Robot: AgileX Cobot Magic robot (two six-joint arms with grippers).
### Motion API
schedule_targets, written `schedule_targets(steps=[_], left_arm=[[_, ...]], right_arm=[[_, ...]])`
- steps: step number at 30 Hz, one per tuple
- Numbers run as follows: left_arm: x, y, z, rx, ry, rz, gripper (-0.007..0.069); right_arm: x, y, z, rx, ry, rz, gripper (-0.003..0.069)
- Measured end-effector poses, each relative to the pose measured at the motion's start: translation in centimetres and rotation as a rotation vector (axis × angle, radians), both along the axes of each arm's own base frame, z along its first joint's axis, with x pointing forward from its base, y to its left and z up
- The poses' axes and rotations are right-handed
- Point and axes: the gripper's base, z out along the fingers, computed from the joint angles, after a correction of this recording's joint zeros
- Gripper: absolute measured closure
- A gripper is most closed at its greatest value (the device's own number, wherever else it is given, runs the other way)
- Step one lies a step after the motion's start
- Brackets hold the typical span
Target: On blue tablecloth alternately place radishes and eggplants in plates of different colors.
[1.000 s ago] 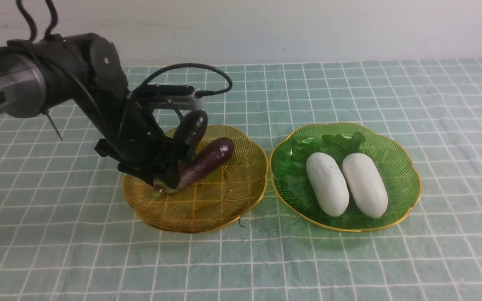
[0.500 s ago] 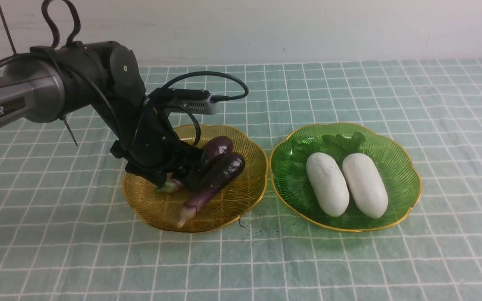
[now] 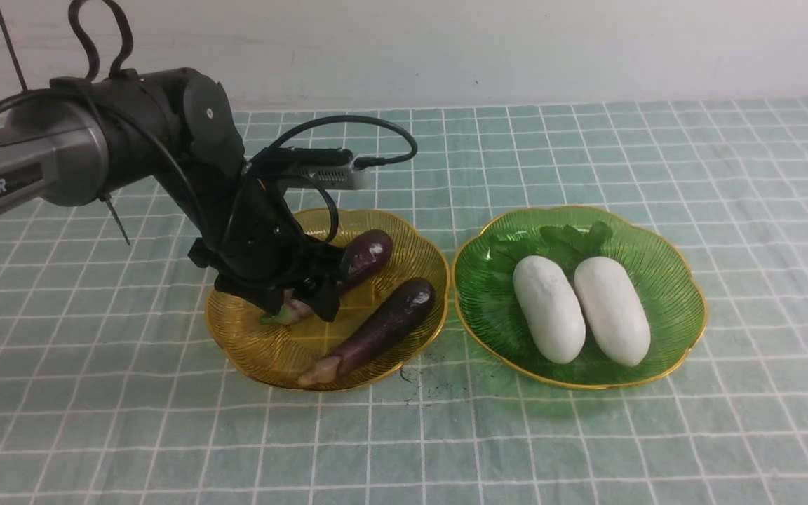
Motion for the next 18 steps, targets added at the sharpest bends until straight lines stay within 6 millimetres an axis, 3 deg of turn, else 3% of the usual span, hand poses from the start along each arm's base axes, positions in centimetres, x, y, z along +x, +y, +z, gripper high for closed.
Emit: schedule_targets(steps=[5,18], left_arm=[[0.0,0.0,0.0,-0.003,0.001,0.001,0.0156],[0.0,0.0,0.0,-0.003,0.001,0.001,0.0156]], right_arm=[[1.3,-0.4,-1.4,-0.01,-0.105,-0.039,0.0674],[1.4,-0.2,-2.5,-0.014,-0.03,-0.025,0.0674]])
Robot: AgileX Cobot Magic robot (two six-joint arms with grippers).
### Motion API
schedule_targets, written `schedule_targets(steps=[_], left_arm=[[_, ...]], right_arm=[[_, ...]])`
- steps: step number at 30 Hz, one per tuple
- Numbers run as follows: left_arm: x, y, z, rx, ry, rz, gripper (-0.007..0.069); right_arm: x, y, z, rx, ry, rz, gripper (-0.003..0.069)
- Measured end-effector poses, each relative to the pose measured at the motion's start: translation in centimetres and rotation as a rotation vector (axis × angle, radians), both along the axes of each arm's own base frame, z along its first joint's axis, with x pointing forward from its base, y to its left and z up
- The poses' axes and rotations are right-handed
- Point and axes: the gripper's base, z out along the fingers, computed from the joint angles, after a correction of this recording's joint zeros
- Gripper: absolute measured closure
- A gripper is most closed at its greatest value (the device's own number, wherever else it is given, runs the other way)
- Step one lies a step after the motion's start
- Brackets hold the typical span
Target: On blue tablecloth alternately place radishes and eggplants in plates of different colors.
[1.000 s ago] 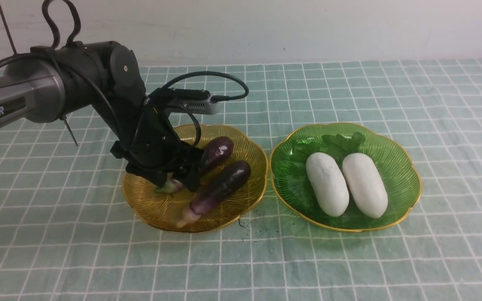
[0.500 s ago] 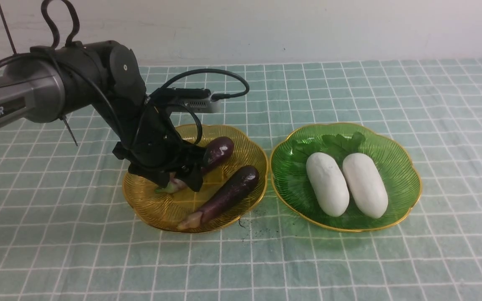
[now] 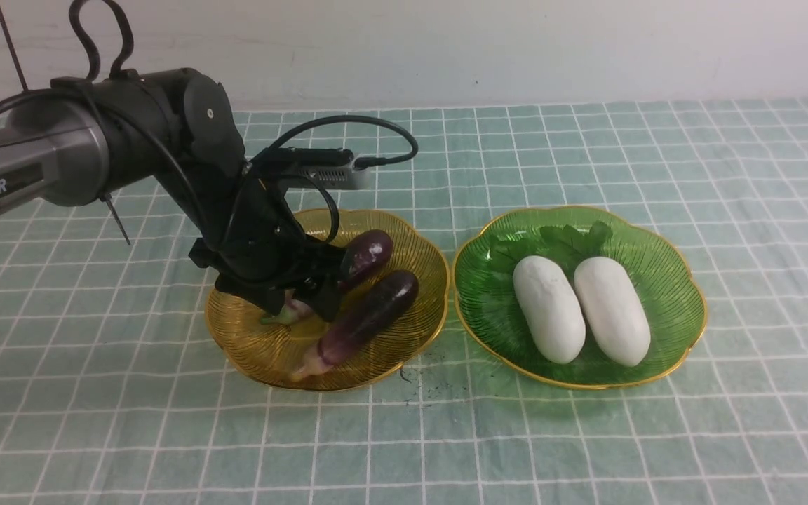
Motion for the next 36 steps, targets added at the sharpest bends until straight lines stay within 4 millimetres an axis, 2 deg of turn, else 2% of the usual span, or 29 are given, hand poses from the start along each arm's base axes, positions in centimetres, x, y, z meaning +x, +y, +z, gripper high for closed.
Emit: schedule_targets(steps=[6,9,12,16,19,22,25,28,34,36], left_arm=[[0.0,0.0,0.0,0.0,0.0,0.0,0.0174],[0.0,0.0,0.0,0.0,0.0,0.0,0.0225],[0.0,0.0,0.0,0.0,0.0,0.0,0.0323],[0.0,0.0,0.2,0.0,0.004,-0.002,0.0571],[-0.2,0.0,1.2,0.0,0.018,-0.014,0.062],[-0.5,0.0,3.2,-0.005,0.009,-0.027,0.0631],[-1.3,0.2,6.0,-0.016,-0.02,-0.041,0.0632],[-2.2,0.4,8.6,-0.028,-0.056,-0.051,0.0632],[-6.1,1.5,14.9,-0.062,-0.194,-0.063,0.0632],[-7.0,1.8,16.1,-0.069,-0.229,-0.063,0.0632]], right_arm=[[0.0,0.1,-0.4,-0.003,0.042,0.009,0.0674],[0.0,0.1,-0.7,-0.004,0.056,0.01,0.0674],[0.0,0.1,-1.7,-0.007,0.069,0.01,0.0674],[0.6,0.0,-4.9,-0.024,0.139,0.002,0.0674],[0.8,-0.2,-6.0,-0.056,0.158,-0.013,0.0674],[0.9,-0.3,-6.6,-0.089,0.17,-0.028,0.0674],[1.0,-0.4,-7.3,-0.111,0.181,-0.033,0.0674],[1.2,-0.5,-8.6,-0.115,0.207,-0.034,0.0674],[1.4,-0.5,-8.3,-0.115,0.14,-0.046,0.0674],[1.4,-0.5,-8.3,-0.115,0.14,-0.046,0.0674]])
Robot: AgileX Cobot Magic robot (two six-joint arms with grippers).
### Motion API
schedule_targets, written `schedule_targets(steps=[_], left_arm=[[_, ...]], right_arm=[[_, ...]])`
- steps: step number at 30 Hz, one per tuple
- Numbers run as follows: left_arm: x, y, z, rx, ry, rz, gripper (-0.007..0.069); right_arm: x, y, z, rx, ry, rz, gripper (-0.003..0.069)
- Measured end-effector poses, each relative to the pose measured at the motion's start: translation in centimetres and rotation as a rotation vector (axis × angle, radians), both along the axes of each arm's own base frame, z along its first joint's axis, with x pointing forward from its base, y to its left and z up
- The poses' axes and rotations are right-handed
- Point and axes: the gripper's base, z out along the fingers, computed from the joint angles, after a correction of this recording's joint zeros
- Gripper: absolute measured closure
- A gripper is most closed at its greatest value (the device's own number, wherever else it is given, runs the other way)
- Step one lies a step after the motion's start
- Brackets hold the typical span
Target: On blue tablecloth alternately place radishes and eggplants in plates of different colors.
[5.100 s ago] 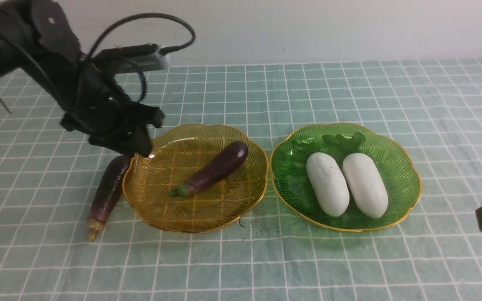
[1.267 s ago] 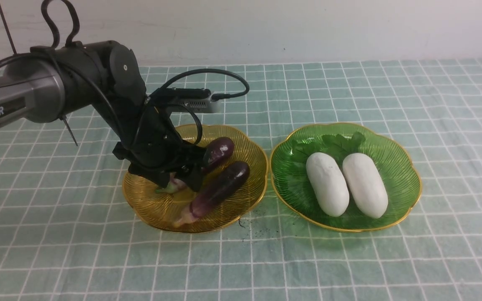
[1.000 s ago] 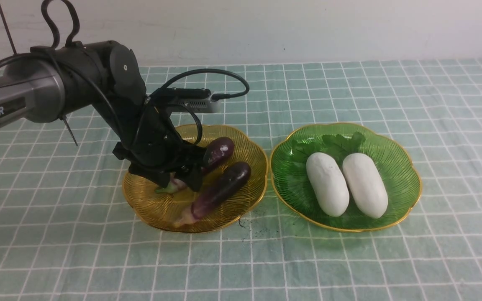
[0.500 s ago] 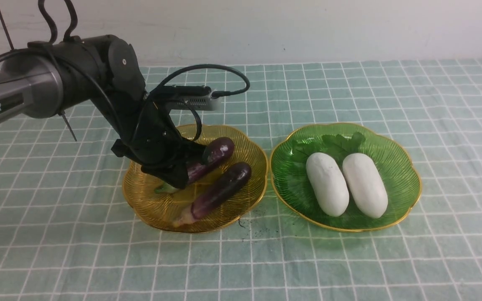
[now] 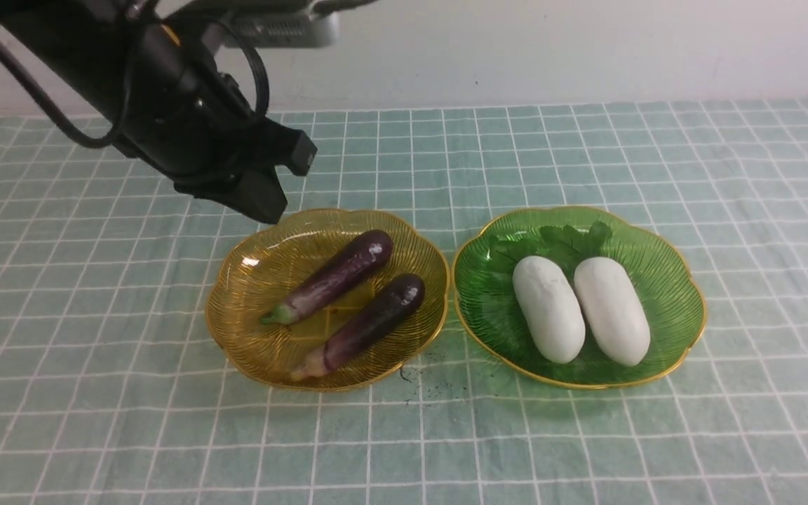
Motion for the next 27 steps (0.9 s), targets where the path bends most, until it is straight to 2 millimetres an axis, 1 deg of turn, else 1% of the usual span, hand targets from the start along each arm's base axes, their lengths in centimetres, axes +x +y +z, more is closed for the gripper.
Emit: schedule_targets(steps=[3,4,6,7,8,10,12,13,14,15,16,17,18,22,23,24,25,26,27], left_arm=[[-1.4,0.4,1.7,-0.014,-0.049,0.0,0.0632],[-2.2,0.6,2.6,-0.022,-0.076,-0.001,0.0632],[-3.3,1.0,3.7,-0.031,-0.109,-0.002,0.0632],[-4.2,1.2,4.5,-0.038,-0.134,-0.003,0.0632],[-4.6,1.3,4.8,-0.041,-0.143,-0.003,0.0632],[-6.0,1.7,5.7,-0.049,-0.173,-0.004,0.0632],[-8.6,2.5,6.8,-0.061,-0.222,-0.007,0.0632],[-8.9,2.5,7.0,-0.063,-0.23,-0.007,0.0632],[-10.7,3.1,7.3,-0.061,-0.258,-0.017,0.0632],[-12.0,3.5,7.5,-0.059,-0.28,-0.023,0.0632],[-13.1,3.8,7.5,-0.058,-0.296,-0.027,0.0632],[-13.6,4.0,7.5,-0.059,-0.303,-0.028,0.0632],[-16.2,4.7,7.4,-0.062,-0.336,-0.033,0.0632],[-21.3,6.2,6.1,-0.087,-0.413,-0.03,0.0632],[-22.7,6.6,4.9,-0.108,-0.453,-0.021,0.0632],[-23.8,6.9,4.2,-0.13,-0.505,-0.01,0.0632],[-24.7,7.2,3.9,-0.151,-0.562,0.002,0.0632],[-25.5,7.5,3.0,-0.173,-0.622,0.018,0.0632],[-25.6,7.6,2.3,-0.179,-0.635,0.025,0.0632]], right_arm=[[0.0,0.0,0.0,0.0,0.0,0.0,0.0674],[0.0,0.0,0.0,0.0,0.0,0.0,0.0674],[0.0,0.0,0.0,0.0,0.0,0.0,0.0674],[0.0,0.0,0.0,0.0,0.0,0.0,0.0674],[0.0,0.0,0.0,0.0,0.0,0.0,0.0674],[0.0,0.0,0.0,0.0,0.0,0.0,0.0674],[0.0,0.0,0.0,0.0,0.0,0.0,0.0674],[0.0,0.0,0.0,0.0,0.0,0.0,0.0674],[0.0,0.0,0.0,0.0,0.0,0.0,0.0674],[0.0,0.0,0.0,0.0,0.0,0.0,0.0674],[0.0,0.0,0.0,0.0,0.0,0.0,0.0674],[0.0,0.0,0.0,0.0,0.0,0.0,0.0674],[0.0,0.0,0.0,0.0,0.0,0.0,0.0674],[0.0,0.0,0.0,0.0,0.0,0.0,0.0674],[0.0,0.0,0.0,0.0,0.0,0.0,0.0674],[0.0,0.0,0.0,0.0,0.0,0.0,0.0674],[0.0,0.0,0.0,0.0,0.0,0.0,0.0674],[0.0,0.0,0.0,0.0,0.0,0.0,0.0674],[0.0,0.0,0.0,0.0,0.0,0.0,0.0674]])
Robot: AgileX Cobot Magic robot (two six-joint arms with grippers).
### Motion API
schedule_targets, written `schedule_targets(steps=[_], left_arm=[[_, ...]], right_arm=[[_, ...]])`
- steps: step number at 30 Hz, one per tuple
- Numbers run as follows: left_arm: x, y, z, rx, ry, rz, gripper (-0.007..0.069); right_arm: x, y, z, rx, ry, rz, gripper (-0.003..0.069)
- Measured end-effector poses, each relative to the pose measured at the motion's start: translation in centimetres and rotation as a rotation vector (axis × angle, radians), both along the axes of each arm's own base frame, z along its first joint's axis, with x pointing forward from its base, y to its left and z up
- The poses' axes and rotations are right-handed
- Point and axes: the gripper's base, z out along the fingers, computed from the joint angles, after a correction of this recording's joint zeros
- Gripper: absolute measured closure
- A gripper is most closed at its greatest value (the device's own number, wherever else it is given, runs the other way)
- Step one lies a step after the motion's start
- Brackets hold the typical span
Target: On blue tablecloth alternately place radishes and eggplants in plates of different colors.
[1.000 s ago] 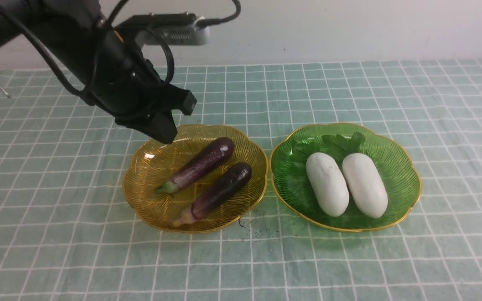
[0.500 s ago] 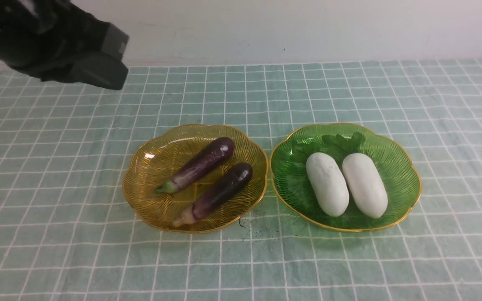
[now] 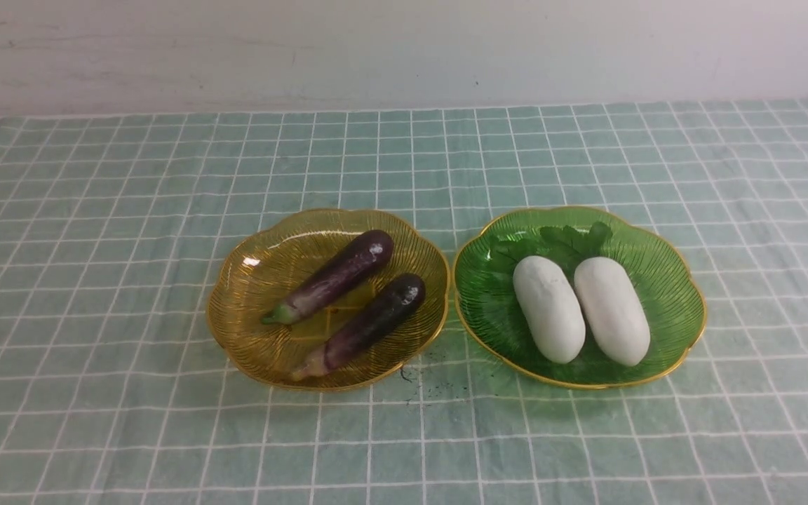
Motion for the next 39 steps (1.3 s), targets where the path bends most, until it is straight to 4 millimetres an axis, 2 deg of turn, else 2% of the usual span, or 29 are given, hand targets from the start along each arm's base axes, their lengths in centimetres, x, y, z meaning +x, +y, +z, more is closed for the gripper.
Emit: schedule_targets(steps=[2,4,6,9,11,16,30,36,39], left_arm=[[-1.4,0.8,-2.9,-0.087,-0.188,0.049,0.0632],[-1.9,1.1,-4.3,-0.151,-0.316,0.082,0.0632],[-2.0,1.4,-5.4,-0.201,-0.401,0.106,0.0632],[-1.9,1.5,-6.8,-0.224,-0.429,0.12,0.0632],[-1.5,1.4,-8.3,-0.218,-0.406,0.126,0.0632],[-0.7,1.2,-10.5,-0.196,-0.338,0.129,0.0632],[-0.2,1.0,-13.6,-0.107,-0.22,0.117,0.0632],[-0.4,1.3,-17.3,-0.05,-0.204,0.134,0.0632],[-0.4,1.7,-19.4,-0.046,-0.211,0.207,0.0632]], right_arm=[[0.0,0.0,0.0,0.0,0.0,0.0,0.0674],[0.0,0.0,0.0,0.0,0.0,0.0,0.0674],[0.0,0.0,0.0,0.0,0.0,0.0,0.0674],[0.0,0.0,0.0,0.0,0.0,0.0,0.0674],[0.0,0.0,0.0,0.0,0.0,0.0,0.0674],[0.0,0.0,0.0,0.0,0.0,0.0,0.0674],[0.0,0.0,0.0,0.0,0.0,0.0,0.0674],[0.0,0.0,0.0,-0.001,0.0,0.0,0.0674],[0.0,0.0,0.0,-0.001,0.0,0.0,0.0674]])
